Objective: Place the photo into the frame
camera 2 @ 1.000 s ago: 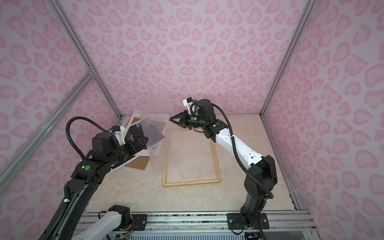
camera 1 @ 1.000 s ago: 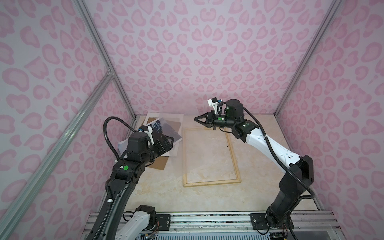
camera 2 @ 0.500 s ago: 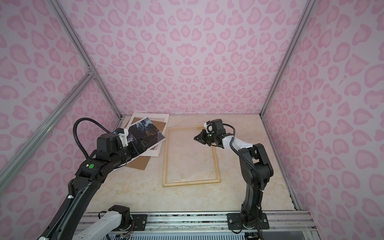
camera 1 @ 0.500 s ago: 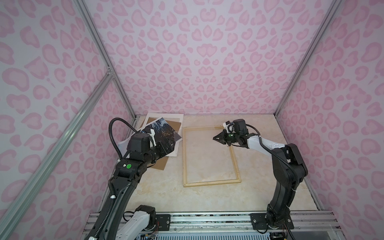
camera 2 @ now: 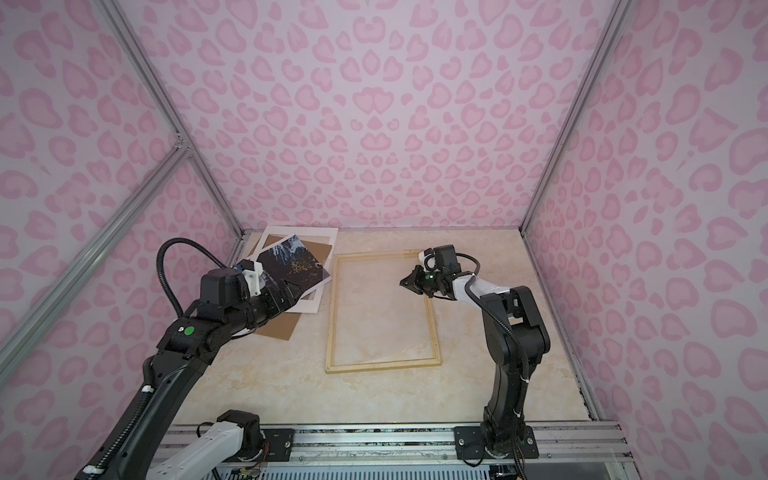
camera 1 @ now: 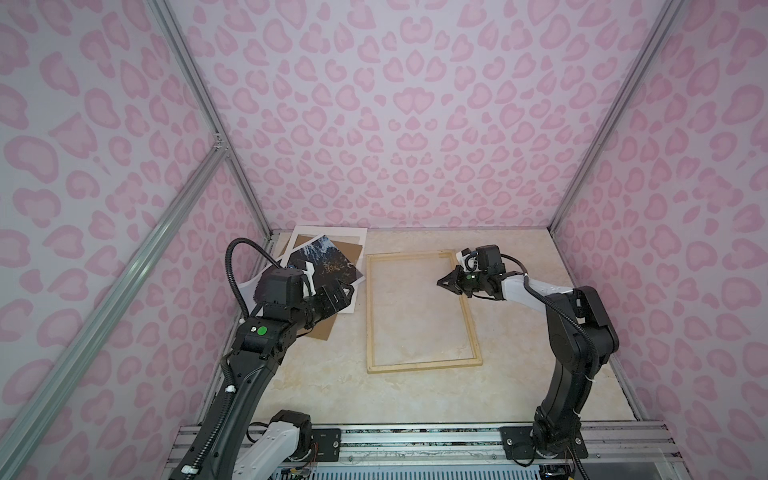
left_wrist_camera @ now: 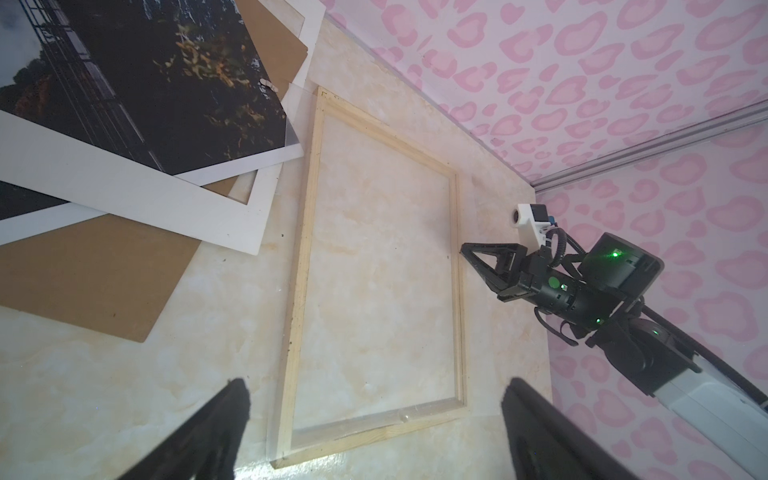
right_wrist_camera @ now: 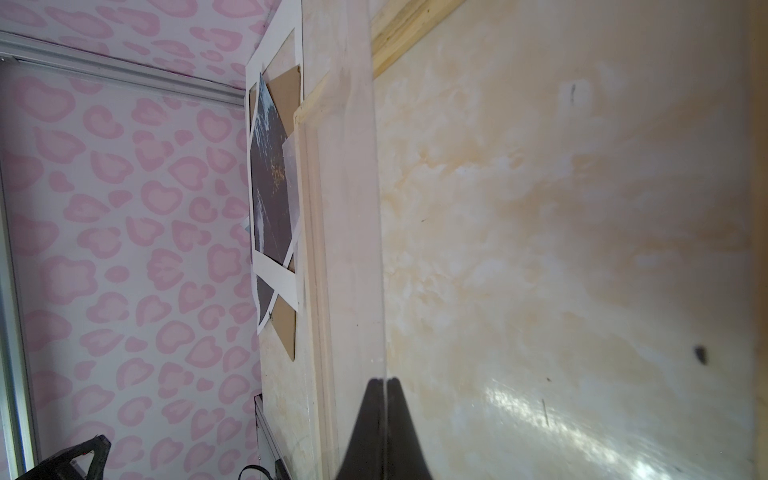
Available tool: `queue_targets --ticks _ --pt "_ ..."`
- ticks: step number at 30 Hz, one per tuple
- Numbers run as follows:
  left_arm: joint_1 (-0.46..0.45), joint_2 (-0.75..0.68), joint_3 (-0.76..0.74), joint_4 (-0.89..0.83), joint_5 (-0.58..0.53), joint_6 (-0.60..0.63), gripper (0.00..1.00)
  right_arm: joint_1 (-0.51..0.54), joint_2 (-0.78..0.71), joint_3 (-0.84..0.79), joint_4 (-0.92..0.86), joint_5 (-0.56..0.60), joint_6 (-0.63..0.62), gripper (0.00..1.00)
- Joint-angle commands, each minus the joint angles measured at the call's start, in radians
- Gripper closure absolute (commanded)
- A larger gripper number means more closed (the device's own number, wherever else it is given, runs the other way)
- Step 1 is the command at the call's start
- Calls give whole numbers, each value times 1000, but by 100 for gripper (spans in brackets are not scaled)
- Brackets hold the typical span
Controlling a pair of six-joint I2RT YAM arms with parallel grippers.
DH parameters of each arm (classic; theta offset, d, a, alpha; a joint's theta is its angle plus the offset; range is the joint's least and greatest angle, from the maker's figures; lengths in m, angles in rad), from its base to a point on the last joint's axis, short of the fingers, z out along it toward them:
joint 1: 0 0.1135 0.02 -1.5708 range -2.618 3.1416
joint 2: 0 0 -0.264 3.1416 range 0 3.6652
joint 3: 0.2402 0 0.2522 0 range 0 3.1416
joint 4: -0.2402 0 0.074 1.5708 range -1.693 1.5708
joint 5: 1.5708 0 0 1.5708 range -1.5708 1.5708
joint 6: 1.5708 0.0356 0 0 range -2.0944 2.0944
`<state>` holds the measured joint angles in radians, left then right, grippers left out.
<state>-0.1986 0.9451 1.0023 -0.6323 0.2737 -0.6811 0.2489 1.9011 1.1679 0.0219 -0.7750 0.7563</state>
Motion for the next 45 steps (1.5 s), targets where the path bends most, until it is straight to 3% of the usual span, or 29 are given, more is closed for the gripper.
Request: queue_targets --ticks 1,45 --pt "1 3 -2 18 13 -5 2 -12 3 -16 37 18 -3 100" --pt "-1 40 -31 58 38 -20 2 -68 -16 -84 36 2 -35 100"
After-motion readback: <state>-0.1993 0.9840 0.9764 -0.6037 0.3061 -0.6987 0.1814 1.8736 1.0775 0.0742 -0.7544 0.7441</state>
